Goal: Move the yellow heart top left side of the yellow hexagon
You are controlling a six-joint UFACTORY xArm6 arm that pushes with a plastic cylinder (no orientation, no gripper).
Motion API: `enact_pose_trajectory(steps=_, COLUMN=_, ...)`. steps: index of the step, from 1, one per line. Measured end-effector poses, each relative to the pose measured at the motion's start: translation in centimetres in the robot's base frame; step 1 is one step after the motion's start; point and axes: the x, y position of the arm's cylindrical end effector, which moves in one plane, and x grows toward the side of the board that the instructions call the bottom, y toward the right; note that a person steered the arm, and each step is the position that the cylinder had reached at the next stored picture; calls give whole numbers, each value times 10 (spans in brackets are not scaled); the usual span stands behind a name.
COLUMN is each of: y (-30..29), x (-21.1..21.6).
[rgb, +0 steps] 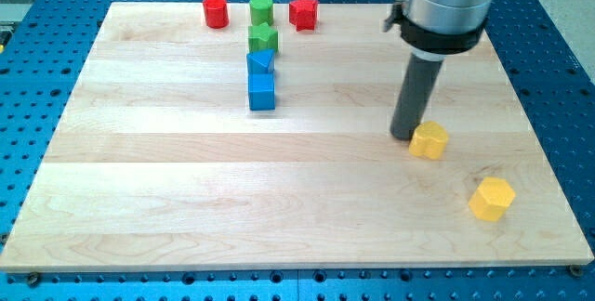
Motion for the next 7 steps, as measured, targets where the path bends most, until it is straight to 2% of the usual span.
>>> enact_pose_trajectory(steps=4, y=1, x=0)
enact_pose_trajectory(steps=6, y=7, x=25)
enact_pose_trajectory(steps=7, y=-6, x=14)
